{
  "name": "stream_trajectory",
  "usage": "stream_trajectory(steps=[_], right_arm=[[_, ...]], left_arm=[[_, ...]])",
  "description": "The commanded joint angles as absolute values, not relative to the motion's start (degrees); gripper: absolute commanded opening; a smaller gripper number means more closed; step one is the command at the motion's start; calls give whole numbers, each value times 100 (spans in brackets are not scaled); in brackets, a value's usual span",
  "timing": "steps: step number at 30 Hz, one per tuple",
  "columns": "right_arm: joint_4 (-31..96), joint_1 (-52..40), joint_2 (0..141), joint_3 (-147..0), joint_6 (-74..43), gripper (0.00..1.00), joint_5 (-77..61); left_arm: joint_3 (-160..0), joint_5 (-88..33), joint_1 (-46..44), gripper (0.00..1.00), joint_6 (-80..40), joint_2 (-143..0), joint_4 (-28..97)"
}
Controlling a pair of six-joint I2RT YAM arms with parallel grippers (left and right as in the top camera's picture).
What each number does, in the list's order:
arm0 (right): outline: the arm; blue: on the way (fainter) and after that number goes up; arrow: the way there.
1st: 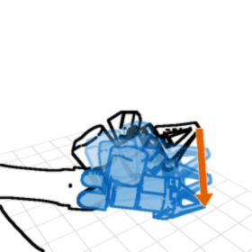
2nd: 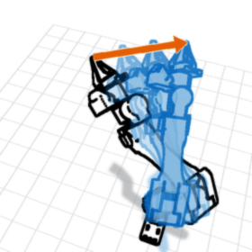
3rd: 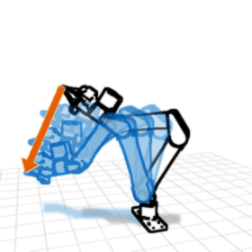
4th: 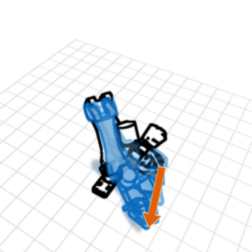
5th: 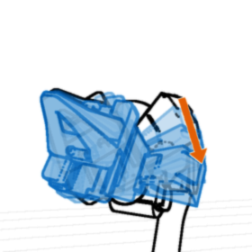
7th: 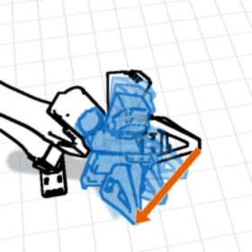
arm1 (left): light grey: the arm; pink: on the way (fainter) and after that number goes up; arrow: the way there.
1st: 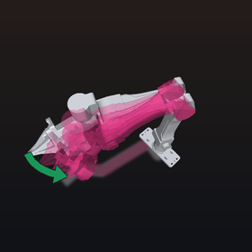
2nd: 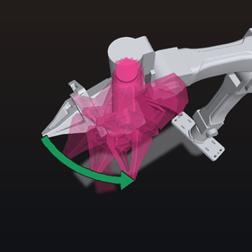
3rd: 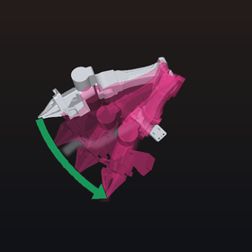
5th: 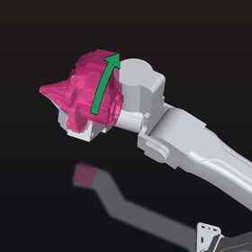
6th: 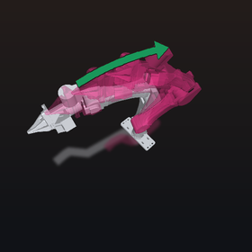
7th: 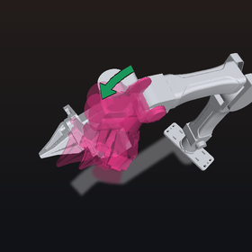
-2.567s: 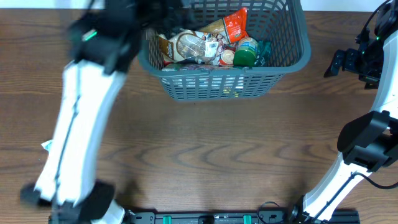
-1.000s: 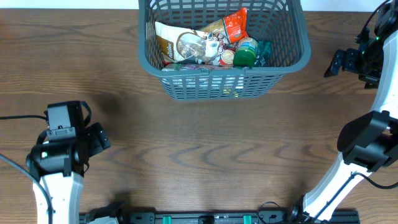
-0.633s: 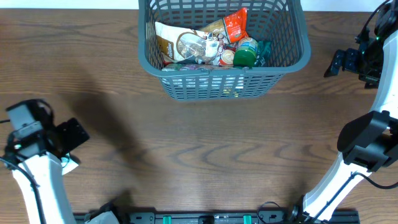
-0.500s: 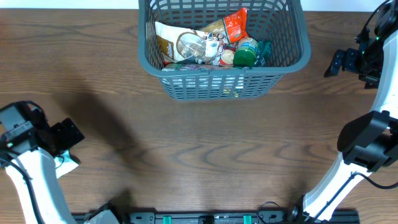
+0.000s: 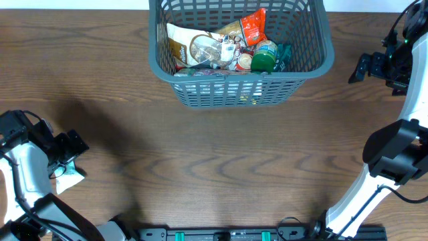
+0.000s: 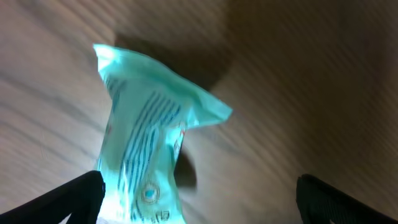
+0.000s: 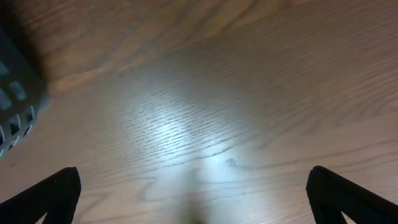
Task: Pack container
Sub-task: 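Grasp the mint-green packet with the left gripper and lift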
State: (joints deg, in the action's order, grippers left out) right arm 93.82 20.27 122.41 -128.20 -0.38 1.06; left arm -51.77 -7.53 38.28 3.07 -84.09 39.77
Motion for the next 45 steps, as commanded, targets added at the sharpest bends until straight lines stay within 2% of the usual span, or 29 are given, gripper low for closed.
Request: stream_trajectory(steps=[1, 12, 26, 39, 43, 45], right_arm=[[9395, 1979, 12239, -12818, -40, 99, 104], [9386, 1979, 12239, -12818, -167, 99, 106], [9463, 1979, 12239, -12818, -163, 99, 108], [9463, 1984, 12239, -12818, -54, 99, 152], [9480, 1984, 12239, -12818, -12, 99, 152], [9480, 1984, 12239, -12818, -12, 99, 152]], left_arm=[[-5170, -644, 3918, 99, 427, -8552, 3883], [-5168, -648, 4366, 99, 489, -8635, 3658], [-5157, -751, 4368, 99, 773, -9537, 3205], [-5153, -1100, 4294, 97, 943, -9703, 3267], [-5153, -1098, 4198, 91, 943, -9703, 3267], [-5153, -1098, 4165, 85, 941, -9703, 3271]])
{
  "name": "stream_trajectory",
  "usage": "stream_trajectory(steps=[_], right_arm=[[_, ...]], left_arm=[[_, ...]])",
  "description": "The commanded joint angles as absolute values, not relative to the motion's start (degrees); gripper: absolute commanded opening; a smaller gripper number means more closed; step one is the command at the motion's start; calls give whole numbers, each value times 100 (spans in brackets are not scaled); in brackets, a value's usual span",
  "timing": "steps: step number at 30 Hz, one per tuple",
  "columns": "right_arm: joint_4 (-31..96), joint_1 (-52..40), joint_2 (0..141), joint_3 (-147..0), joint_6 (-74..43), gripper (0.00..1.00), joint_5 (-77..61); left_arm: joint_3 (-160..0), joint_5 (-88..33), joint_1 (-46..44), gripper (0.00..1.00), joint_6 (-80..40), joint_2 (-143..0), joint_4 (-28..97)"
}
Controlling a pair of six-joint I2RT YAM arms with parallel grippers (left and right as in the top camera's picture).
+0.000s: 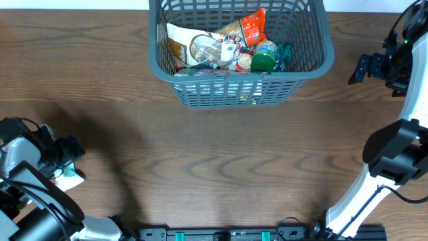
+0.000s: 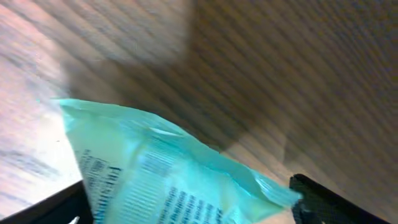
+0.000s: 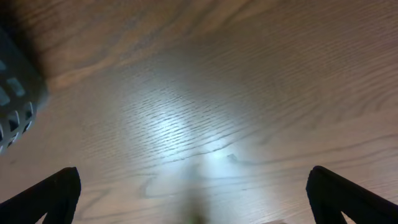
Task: Pack container
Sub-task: 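Grasp the mint-green packet with the left gripper and lift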
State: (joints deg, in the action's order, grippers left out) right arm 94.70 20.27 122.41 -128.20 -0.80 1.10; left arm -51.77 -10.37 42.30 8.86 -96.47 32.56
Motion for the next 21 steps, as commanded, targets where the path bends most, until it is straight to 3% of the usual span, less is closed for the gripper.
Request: stream_trajectory(steps=[1, 5, 9, 17, 21], right_arm=[[9480, 1984, 12239, -12818, -12, 99, 152], [9480, 1988, 12239, -12818, -1, 99, 169], [9480, 1994, 12239, -12818, 56, 99, 217], [9504, 1994, 12239, -12818, 99, 99, 244], [9513, 1994, 12239, -12818, 99, 99, 239]], left_arm=[[-5153, -1098, 4158, 81, 941, -9703, 3291], [-5153, -1098, 4154, 60, 939, -9703, 3336], [-5153, -1098, 4154, 49, 932, -9701, 3376], [-5155, -1142, 4152, 13, 661, -9688, 3398], [-5312, -1680, 4104, 9, 565, -9592, 3618]])
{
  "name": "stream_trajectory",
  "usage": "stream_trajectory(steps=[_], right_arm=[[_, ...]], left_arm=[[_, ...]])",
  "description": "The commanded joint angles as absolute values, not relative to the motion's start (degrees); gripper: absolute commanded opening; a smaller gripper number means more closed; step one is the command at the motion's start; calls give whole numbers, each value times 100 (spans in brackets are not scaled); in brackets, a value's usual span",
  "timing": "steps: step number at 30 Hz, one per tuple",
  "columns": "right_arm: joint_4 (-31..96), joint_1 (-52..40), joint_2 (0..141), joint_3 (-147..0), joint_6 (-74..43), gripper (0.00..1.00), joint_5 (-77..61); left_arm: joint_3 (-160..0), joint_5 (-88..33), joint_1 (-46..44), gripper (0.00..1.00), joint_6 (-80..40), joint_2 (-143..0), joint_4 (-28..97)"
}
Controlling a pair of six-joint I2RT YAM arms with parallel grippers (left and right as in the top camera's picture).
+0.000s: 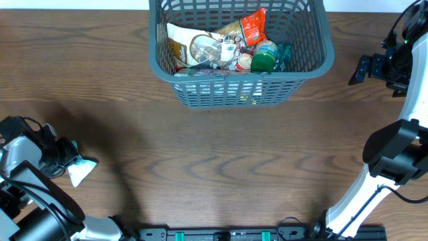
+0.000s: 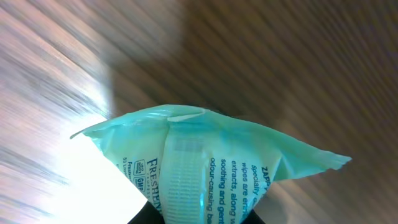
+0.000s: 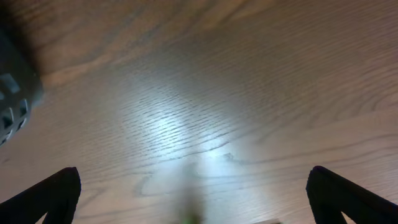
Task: Pack container
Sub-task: 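Grasp the mint-green packet with the left gripper and lift, then carry the green packet into the basket and release it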
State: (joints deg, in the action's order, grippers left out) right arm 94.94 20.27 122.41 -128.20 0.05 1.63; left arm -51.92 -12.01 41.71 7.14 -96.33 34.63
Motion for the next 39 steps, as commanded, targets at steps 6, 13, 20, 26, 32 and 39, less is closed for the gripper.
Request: stream_trajectory(steps=[6, 13, 20, 26, 32, 39], right_arm=[[9524, 1994, 12239, -12818, 95, 99, 235], [9612, 1994, 12239, -12818, 93, 99, 235], [9649, 1994, 12239, -12818, 93, 99, 235], [9684, 1994, 12239, -12818, 97, 99, 235], [9730, 1994, 12239, -12818, 95, 99, 233], [9730, 1994, 12239, -12818, 95, 99, 235]], left_arm=[[-6414, -1911, 3614, 6, 331, -9330, 4528], [-9290, -1732, 2268, 6, 263, -9301, 6423], [-11924, -1050, 589, 6, 753, -9487, 6772], [-12846, -292, -1011, 5, 2010, -9782, 6099], [-12851, -296, -2191, 6, 3522, -10099, 4945], [-12849, -416, -2816, 6, 5363, -10962, 4447]])
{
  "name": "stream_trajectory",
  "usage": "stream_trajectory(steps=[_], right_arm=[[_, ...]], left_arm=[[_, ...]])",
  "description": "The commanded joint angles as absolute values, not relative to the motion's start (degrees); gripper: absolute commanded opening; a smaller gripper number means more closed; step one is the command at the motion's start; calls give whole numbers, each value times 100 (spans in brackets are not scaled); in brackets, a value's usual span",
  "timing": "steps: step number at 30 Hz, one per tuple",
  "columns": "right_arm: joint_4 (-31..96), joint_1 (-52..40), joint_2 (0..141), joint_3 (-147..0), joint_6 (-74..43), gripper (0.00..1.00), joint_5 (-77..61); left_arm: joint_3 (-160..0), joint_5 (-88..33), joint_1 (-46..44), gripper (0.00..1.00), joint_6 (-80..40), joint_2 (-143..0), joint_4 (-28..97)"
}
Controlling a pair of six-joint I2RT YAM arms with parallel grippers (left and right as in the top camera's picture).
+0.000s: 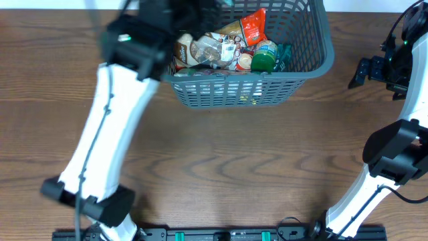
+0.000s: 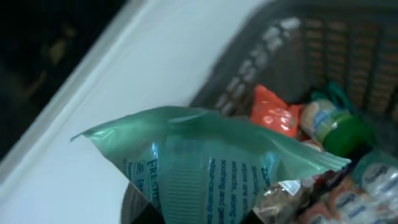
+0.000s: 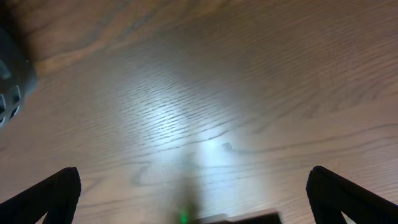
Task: Pack container
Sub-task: 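Carry the green packet into the basket and release it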
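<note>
My left gripper [image 2: 199, 216] is shut on a teal wipes packet [image 2: 211, 165] and holds it in the air over the back left part of the grey basket [image 2: 336, 43]. In the overhead view the left arm [image 1: 124, 107] reaches up to the basket [image 1: 234, 90], its wrist a dark blur over the basket's left side. Under the packet lie an orange pouch [image 2: 273, 115] and a green-lidded jar [image 2: 339, 127]. My right gripper [image 3: 199, 202] hangs open above bare table, right of the basket.
The basket holds several things: a clear snack bag [image 1: 200, 47], the orange pouch [image 1: 253, 27] and the green-lidded jar [image 1: 262, 61]. The right arm [image 1: 394, 144] stands along the table's right edge. A white wall [image 2: 93, 93] lies behind the basket.
My left gripper, shut on the teal packet at the table's front left, is now over the basket with the packet still in it. The right gripper has not moved.
My left gripper stood open around the teal packet lying at the front left of the table, and was still open a moment later. Then it was shut on the packet there. Now it holds the packet over the basket.
</note>
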State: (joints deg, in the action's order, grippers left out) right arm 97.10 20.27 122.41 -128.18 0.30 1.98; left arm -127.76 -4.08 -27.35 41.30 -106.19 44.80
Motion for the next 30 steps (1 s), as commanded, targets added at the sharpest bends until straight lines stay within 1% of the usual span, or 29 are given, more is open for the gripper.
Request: stream_trajectory(steps=[1, 6, 16, 17, 18, 19, 20, 21, 22, 28, 30], right_arm=[[9730, 1994, 12239, -12818, 95, 99, 235], [9730, 1994, 12239, -12818, 95, 99, 235], [9730, 1994, 12239, -12818, 93, 99, 233], [9730, 1994, 12239, -12818, 93, 99, 233], [9730, 1994, 12239, -12818, 93, 99, 233], [9730, 1994, 12239, -12818, 93, 99, 233], [9730, 1994, 12239, -12818, 93, 99, 233], [9730, 1994, 12239, -12818, 93, 99, 233], [9730, 1994, 12239, -12818, 93, 99, 233], [9706, 1994, 12239, -12818, 91, 99, 204], [9577, 1994, 12239, -12818, 89, 99, 167]], left_arm=[[-12849, -499, -2840, 6, 5507, -11104, 4447], [-12849, -1009, -2882, 6, 5601, -11804, 4519], [-12849, -996, -2871, 6, 5586, -12416, 5100], [-12842, -989, -2871, 9, 5586, -12433, 5135], [-12818, -991, -2869, 23, 5566, -12433, 5140], [-12805, -991, -2869, 40, 5542, -12433, 5137], [-12807, -991, -2869, 64, 5542, -12433, 5146], [-12805, -989, -2869, 94, 5542, -12433, 5159], [-12805, -989, -2871, 99, 5542, -12433, 5172], [-12807, -980, -2869, 98, 5516, -12359, 5315], [-12807, -945, -2862, 98, 5081, -12195, 5266]])
